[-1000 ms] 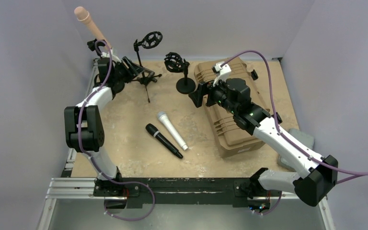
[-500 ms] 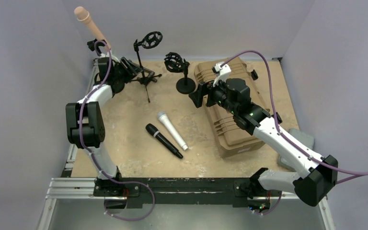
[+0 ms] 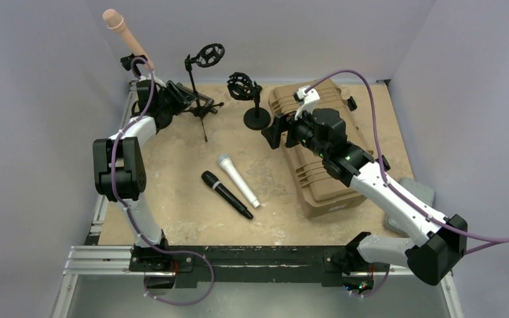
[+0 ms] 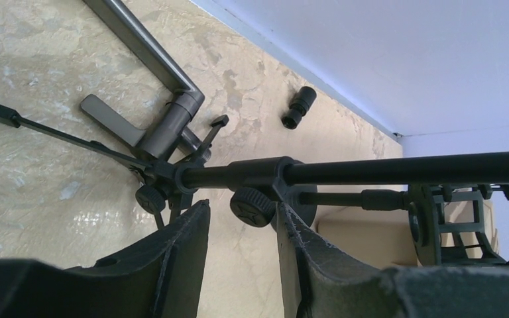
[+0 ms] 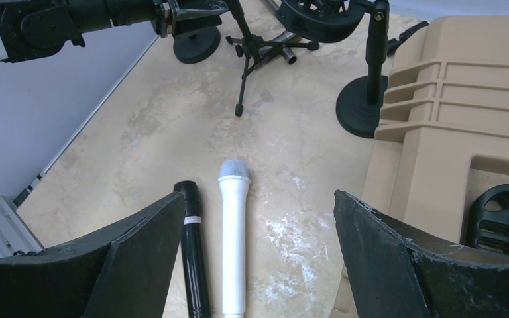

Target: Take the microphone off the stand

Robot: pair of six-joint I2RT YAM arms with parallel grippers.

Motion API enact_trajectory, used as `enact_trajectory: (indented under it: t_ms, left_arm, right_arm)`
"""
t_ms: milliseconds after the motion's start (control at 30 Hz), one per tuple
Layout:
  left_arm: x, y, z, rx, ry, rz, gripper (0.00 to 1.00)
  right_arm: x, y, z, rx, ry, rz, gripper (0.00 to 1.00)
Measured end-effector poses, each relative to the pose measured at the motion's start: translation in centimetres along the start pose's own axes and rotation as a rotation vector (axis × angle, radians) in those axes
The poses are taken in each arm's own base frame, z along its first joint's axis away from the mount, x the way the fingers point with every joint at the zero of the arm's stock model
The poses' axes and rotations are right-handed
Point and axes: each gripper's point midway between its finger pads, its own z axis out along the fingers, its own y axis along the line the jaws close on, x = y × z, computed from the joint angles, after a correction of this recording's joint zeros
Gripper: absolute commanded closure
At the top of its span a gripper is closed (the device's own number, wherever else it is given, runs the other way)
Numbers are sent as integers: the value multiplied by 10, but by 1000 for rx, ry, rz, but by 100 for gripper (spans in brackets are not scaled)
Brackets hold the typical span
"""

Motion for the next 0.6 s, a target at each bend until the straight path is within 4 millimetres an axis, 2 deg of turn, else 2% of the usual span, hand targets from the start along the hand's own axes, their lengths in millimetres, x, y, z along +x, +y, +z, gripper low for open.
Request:
enact_trajectory:
  t_ms: [233,367,500,600]
  left_arm:
    - [-4,-5,4,24,0,-14,68]
    - [-6,-8,7,44,-1,-28,79]
    - [-7,-7,9,53,-6,-44,99]
    - [-7,-8,9,53,-3,-65,100]
  right_arm:
    - [1,0,0,0,3,0,19]
    - [1,0,0,0,3,1,19]
    - [1,0,0,0,3,1,19]
    - [1,0,0,0,3,1,19]
